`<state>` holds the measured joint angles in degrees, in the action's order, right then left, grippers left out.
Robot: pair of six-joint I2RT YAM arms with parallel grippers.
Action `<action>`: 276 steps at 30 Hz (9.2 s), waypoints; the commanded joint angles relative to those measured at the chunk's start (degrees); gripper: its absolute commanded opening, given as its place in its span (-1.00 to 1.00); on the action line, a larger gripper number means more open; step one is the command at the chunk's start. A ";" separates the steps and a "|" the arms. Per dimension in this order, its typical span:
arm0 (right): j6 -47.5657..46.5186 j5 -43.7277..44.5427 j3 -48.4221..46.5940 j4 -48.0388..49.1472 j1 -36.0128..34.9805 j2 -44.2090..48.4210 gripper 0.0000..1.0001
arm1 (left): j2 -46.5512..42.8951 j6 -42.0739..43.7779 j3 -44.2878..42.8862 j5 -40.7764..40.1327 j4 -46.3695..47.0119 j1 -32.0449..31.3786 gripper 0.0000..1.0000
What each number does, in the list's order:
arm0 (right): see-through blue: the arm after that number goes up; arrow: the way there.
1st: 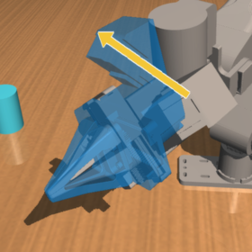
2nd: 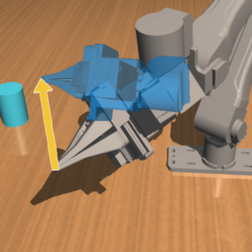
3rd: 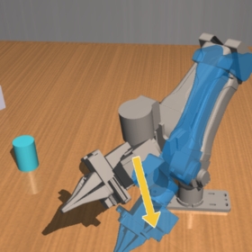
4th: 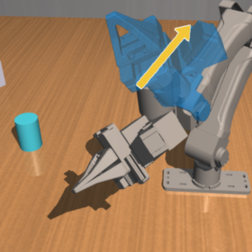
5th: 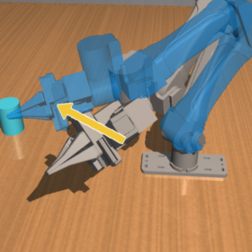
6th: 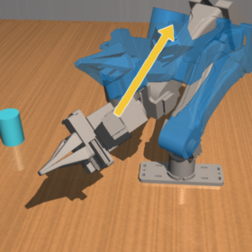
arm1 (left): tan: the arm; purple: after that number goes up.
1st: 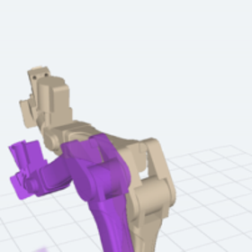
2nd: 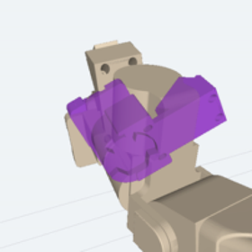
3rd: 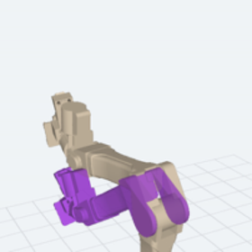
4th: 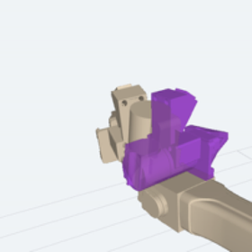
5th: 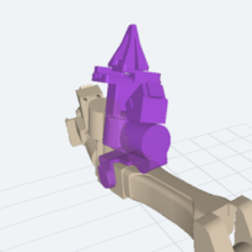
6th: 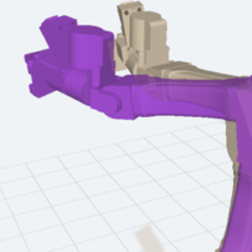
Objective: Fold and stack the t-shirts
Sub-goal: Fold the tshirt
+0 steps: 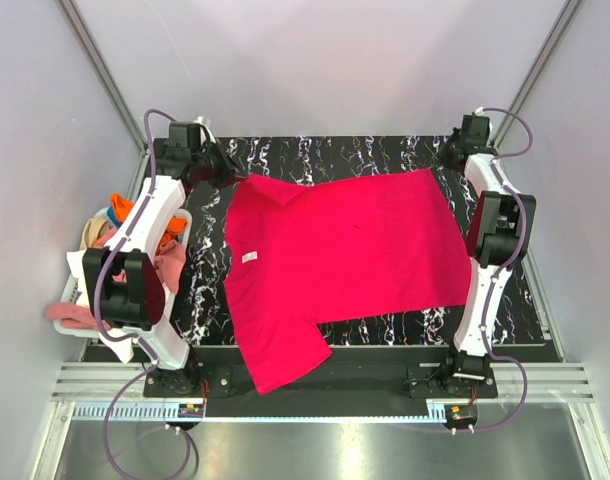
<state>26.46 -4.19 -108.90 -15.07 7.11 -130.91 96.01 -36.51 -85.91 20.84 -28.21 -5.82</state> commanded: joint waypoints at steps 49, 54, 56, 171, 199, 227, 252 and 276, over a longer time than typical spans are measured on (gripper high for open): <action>4.14 -0.13 -7.98 -9.97 -4.30 -4.09 -0.01 | -30.70 2.15 34.58 3.50 -1.85 -9.29 -1.00; 0.18 1.54 -11.85 -14.19 -5.44 -5.58 0.00 | -31.76 2.32 35.63 3.60 -1.94 -9.64 -1.00; -0.79 1.99 -13.70 -14.81 -5.71 -6.46 0.01 | -32.20 2.58 35.81 3.33 -1.94 -9.64 -1.00; -4.31 19.30 40.52 -1.10 -4.13 27.73 -1.00 | -37.91 -0.66 43.90 -7.30 -12.93 -15.27 -1.00; 0.35 23.18 39.38 -10.95 -4.13 33.26 -0.35 | -37.48 -2.08 42.41 -4.85 -14.68 -17.38 -0.42; 4.48 22.83 39.47 -14.29 1.15 32.65 -0.37 | 5.23 4.61 7.96 -14.51 -14.33 -9.12 -0.27; -0.87 14.73 4.87 -15.59 2.64 1.46 -0.36 | 31.95 7.76 -19.63 -19.26 -12.57 -10.17 -0.30; 28.47 -4.07 41.22 1.97 -31.61 34.15 0.13 | 13.15 9.71 -0.31 -11.26 -14.86 -1.73 -1.00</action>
<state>48.12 -7.01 -70.13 -19.42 -21.37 -95.96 107.81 -26.68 -86.21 8.49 -44.49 -7.01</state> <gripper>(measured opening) 0.562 0.009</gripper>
